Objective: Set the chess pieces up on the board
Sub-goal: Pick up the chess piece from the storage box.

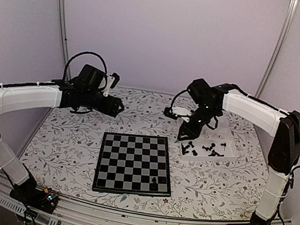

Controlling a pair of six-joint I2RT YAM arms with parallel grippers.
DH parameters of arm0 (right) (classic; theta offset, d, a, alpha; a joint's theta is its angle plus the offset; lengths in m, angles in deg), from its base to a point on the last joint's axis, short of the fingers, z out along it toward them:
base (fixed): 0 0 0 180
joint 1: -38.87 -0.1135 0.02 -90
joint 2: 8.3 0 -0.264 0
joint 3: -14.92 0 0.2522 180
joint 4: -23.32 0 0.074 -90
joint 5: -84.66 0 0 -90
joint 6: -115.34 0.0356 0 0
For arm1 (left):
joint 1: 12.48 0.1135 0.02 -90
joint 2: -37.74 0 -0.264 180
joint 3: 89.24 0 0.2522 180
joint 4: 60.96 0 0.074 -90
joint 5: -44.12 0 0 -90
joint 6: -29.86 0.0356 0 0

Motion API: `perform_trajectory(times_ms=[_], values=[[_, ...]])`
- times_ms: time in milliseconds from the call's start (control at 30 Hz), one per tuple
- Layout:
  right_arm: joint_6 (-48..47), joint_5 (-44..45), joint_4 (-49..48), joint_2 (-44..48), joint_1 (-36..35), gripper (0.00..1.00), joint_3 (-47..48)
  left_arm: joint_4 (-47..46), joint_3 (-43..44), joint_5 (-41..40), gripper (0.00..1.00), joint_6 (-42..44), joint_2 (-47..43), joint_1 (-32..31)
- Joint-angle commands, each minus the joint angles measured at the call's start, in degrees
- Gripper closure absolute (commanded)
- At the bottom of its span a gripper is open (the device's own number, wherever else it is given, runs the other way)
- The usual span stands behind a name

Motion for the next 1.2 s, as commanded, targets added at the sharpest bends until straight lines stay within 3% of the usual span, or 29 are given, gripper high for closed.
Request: perform_trajectory(times_ms=[0,133,300,1167], values=[[2.3,-1.6,-7.0,3.8,9.2,0.71,-6.9,0.8,4.0,0.9,0.24,0.1,1.7,0.8],[5.0,-3.0,-9.0,3.4,16.6,0.75,-10.3,0.8,5.0,2.6,0.24,0.0,3.0,0.7],[4.7,-0.8,-10.7,3.6,20.5,0.76,-14.4,1.7,7.2,4.1,0.24,0.5,4.9,0.7],[-0.3,4.8,-12.1,-3.6,20.7,0.67,-17.8,1.5,8.7,6.6,0.25,0.4,5.9,0.1]])
